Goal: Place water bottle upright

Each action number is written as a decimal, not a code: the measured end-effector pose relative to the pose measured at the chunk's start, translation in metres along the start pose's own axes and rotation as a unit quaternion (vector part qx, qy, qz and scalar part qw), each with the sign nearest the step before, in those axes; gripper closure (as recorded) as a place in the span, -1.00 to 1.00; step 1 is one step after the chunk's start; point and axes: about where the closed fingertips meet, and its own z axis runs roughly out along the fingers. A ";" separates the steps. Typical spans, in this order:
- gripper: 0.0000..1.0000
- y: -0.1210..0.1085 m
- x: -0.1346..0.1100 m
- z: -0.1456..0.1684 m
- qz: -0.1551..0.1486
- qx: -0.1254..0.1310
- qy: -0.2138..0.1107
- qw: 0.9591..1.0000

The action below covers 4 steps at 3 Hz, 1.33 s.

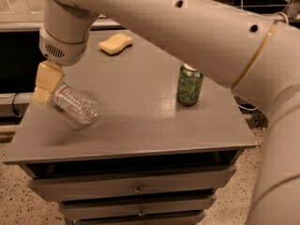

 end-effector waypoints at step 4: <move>-0.99 -0.018 0.002 0.074 0.103 0.042 0.111 0.987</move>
Offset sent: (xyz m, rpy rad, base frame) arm 0.0306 0.0335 -0.0594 -0.1487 0.0663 -0.1317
